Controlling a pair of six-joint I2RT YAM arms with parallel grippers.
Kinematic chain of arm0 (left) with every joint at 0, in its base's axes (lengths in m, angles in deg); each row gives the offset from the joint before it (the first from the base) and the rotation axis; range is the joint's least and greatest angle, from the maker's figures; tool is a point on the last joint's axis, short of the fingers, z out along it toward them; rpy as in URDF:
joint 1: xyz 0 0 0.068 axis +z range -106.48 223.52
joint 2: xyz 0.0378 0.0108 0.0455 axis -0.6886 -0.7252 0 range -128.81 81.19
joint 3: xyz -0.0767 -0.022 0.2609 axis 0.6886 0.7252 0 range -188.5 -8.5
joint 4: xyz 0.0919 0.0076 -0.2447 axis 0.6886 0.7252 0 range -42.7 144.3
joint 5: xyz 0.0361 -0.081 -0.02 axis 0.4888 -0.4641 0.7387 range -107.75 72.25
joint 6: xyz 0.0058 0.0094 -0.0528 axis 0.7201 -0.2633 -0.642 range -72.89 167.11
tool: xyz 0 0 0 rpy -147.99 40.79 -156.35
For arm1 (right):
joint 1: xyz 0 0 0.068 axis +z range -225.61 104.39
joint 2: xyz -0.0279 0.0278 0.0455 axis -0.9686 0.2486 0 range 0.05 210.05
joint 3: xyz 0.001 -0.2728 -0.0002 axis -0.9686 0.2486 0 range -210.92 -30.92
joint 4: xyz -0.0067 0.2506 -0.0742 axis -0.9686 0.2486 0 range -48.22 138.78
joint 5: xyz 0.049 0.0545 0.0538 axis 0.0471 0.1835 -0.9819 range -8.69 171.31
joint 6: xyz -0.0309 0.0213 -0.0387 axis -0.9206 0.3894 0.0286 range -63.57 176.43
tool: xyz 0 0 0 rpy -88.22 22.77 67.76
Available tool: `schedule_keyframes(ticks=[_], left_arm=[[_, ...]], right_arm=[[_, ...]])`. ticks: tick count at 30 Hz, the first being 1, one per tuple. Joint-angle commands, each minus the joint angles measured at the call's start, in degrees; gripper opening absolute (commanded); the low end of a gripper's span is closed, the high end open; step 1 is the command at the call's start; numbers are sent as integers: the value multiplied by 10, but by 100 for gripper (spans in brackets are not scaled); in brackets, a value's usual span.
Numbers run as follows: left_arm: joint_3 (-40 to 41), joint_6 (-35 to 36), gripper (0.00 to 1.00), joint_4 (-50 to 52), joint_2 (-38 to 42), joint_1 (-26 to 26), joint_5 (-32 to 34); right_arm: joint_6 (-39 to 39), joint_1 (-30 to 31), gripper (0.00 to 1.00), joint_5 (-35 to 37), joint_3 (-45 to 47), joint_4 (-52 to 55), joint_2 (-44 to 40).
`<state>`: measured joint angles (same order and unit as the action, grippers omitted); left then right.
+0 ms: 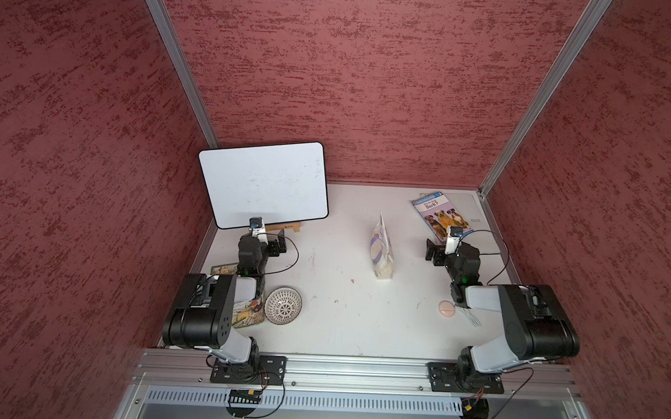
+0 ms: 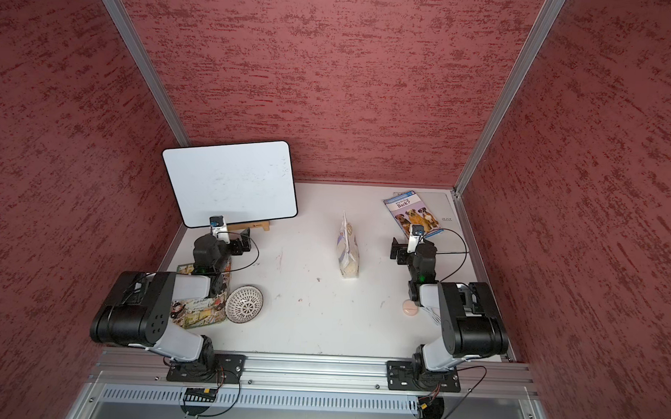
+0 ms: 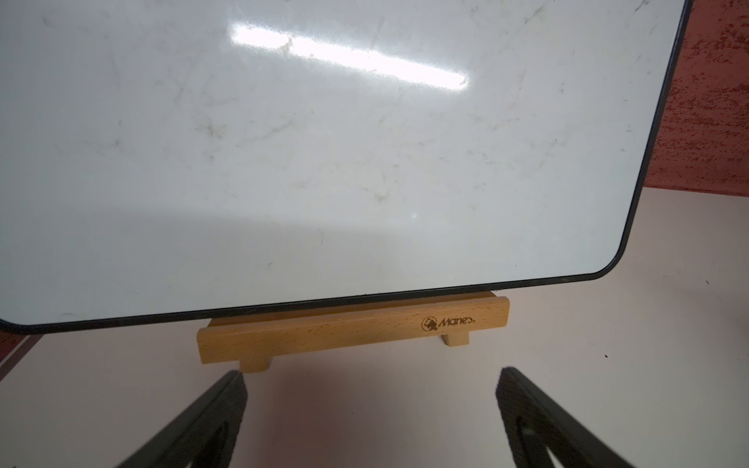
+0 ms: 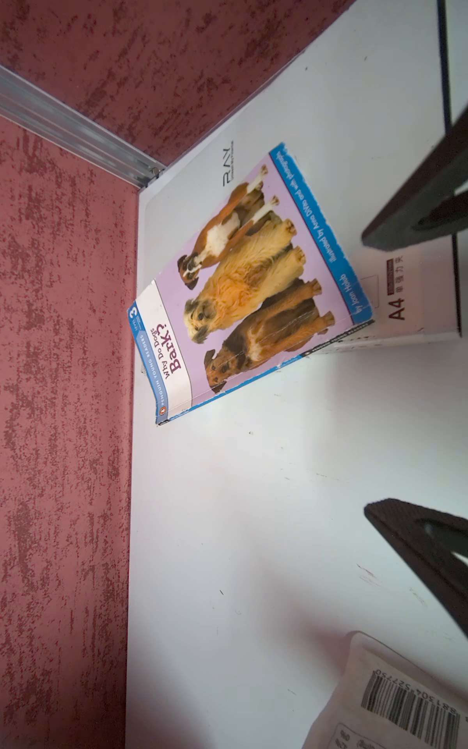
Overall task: Pour the oats into the breakfast bowl
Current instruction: Pick up the bowl from the center of the board.
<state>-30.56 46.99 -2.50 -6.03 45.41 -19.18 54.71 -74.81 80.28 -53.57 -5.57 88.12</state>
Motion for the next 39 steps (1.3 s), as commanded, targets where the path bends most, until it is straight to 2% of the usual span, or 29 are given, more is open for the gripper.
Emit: schedule_keyframes(ticks=[1,4,8,11,15,19,23,28,31,33,35,39], left_arm=[[-3,14,100,6,8,-5,-12],[-2,27,100,22,32,-13,-14],[-31,72,100,119,95,-68,52],[-45,98,100,154,131,-118,109],[-54,77,100,184,181,-149,135],[-80,20,100,266,236,-159,140],[-113,-75,100,366,293,-161,163],[-163,-221,100,532,349,-155,185],[-181,-306,100,623,374,-136,158],[-188,-360,100,691,392,-109,134],[-172,-371,100,701,415,-82,91],[-160,-366,100,745,458,-60,49]], right_arm=[[6,-4,99,-5,-8,-11,-4],[0,-4,99,-17,-28,38,-23],[-18,-4,99,-41,-94,199,-77],[-10,-3,99,-42,-86,209,-116],[13,-4,99,-28,-75,241,-185],[43,-3,99,-27,-72,294,-264],[103,-4,99,6,-76,360,-350],[245,-4,99,67,-152,569,-422],[332,-4,99,82,-159,641,-454],[335,-4,99,45,-149,641,-479],[330,-4,99,14,-146,643,-497],[330,-4,99,17,-155,693,-514]])
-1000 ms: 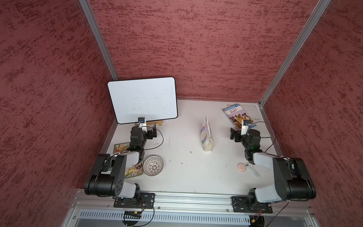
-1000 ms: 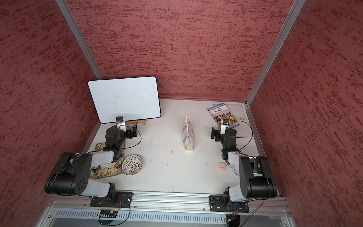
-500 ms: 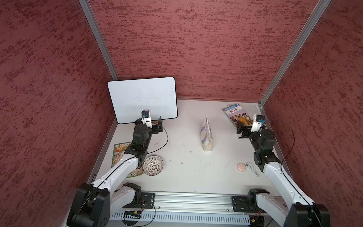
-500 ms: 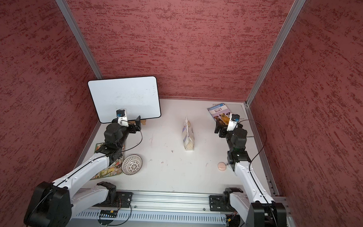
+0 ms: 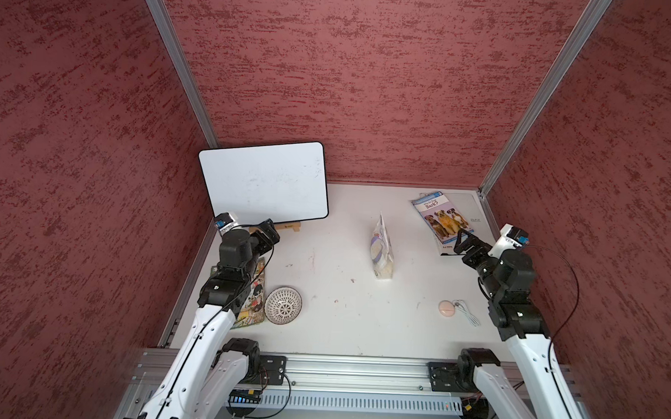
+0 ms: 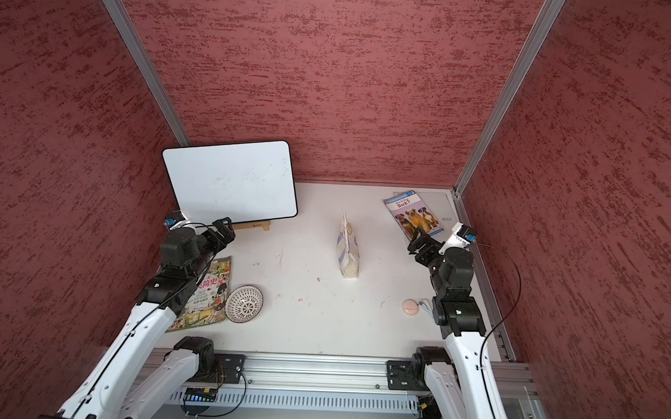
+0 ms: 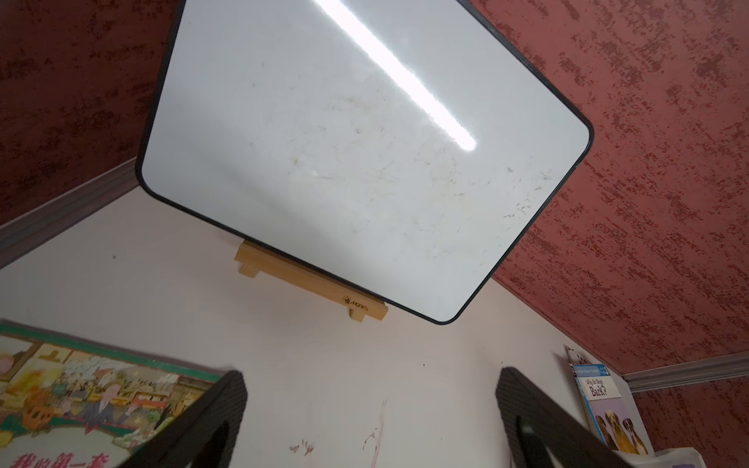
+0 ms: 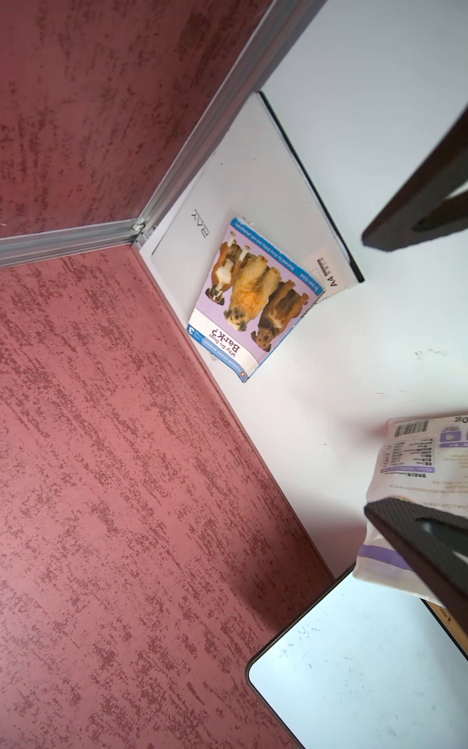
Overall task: Pour the oats into the breakfast bowl
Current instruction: Pick up the bowl from the center of the board.
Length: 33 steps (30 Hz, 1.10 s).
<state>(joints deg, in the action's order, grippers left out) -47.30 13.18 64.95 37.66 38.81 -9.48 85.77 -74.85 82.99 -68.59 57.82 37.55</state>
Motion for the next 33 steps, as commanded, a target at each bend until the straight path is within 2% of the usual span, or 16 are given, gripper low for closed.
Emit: schedule_keyframes(ticks=[1,4,10,13,15,18,22,27,30,33], left_arm=[[11,-26,100,80,31,6,-52],[15,-24,100,106,50,6,-66],[6,-31,100,194,79,-2,-46],[-4,-54,100,266,87,-25,0],[-13,-87,100,317,80,-54,36],[-21,-146,100,379,63,-126,112],[-34,-228,100,440,39,-208,165],[-57,-330,100,523,6,-297,194],[-54,-406,100,565,-5,-346,190],[-28,-449,100,578,8,-375,178]], right_arm=[[18,-3,99,-6,-4,66,-13],[10,-3,99,-7,-7,84,-21],[-1,-4,99,-28,-17,118,-40],[-4,-3,99,-41,-20,137,-46],[-7,-3,99,-44,-21,150,-50],[-12,-3,99,-48,-21,165,-52],[-17,-3,99,-44,-13,177,-56],[-28,-3,99,-35,-7,185,-63],[-35,-3,99,-31,-6,187,-63],[-43,-3,99,-27,-2,187,-65]])
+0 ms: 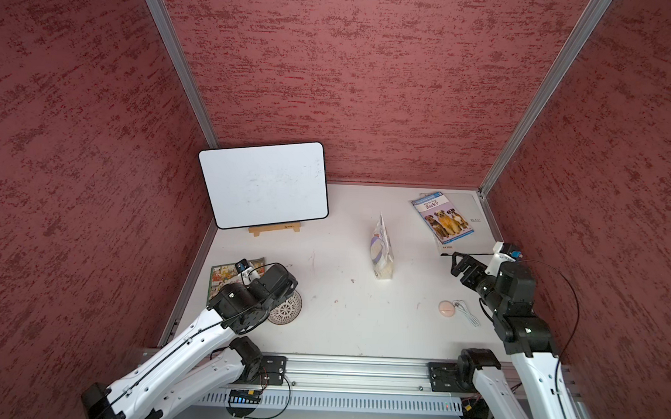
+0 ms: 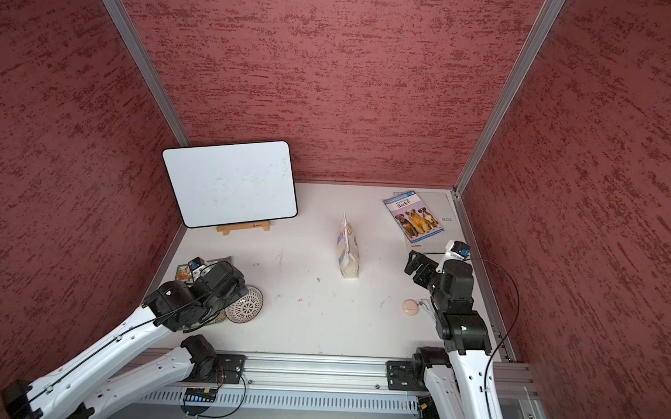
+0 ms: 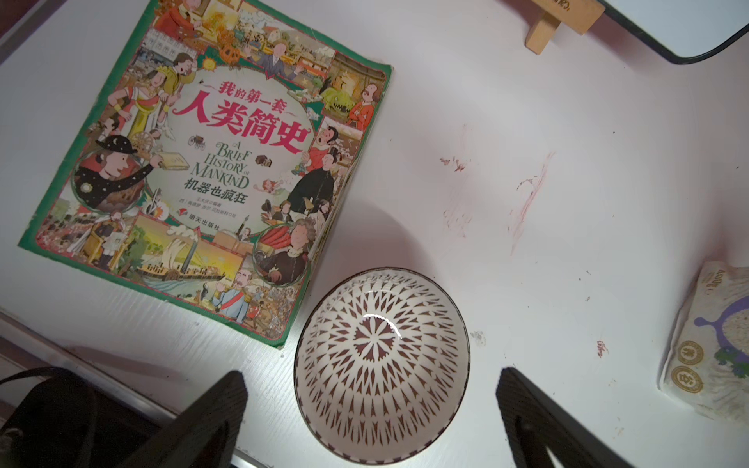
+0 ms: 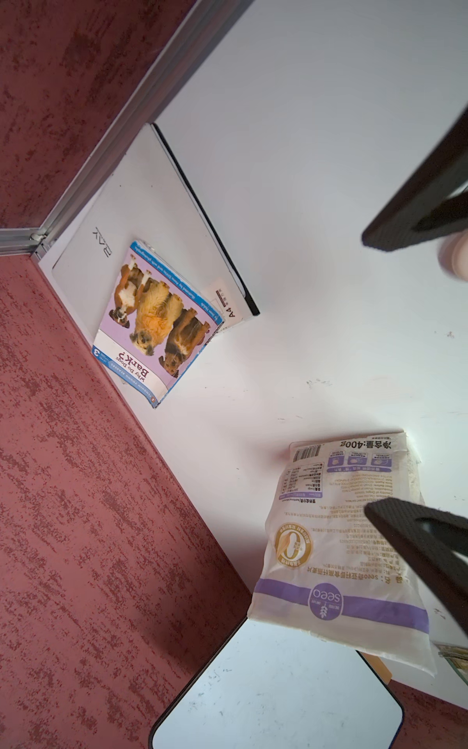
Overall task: Pour the oats into the breakfast bowl
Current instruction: Pick up the bowl from the center of the board.
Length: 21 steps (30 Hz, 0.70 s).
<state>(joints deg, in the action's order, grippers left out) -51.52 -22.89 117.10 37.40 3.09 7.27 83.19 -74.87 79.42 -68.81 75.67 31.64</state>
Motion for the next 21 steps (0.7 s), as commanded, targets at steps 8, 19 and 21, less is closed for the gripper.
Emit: schedule_keyframes(ticks=[8,19,21], left_arm=[[70,-115,100,51,59,-24,-4],[95,-92,91,-8,28,-20,-29],[95,-88,89,-18,17,-19,-35]], right_arm=[[-23,-3,99,4,4,5,-2],[-21,-3,99,6,6,7,-4],[-22,-3,99,6,6,6,-3]])
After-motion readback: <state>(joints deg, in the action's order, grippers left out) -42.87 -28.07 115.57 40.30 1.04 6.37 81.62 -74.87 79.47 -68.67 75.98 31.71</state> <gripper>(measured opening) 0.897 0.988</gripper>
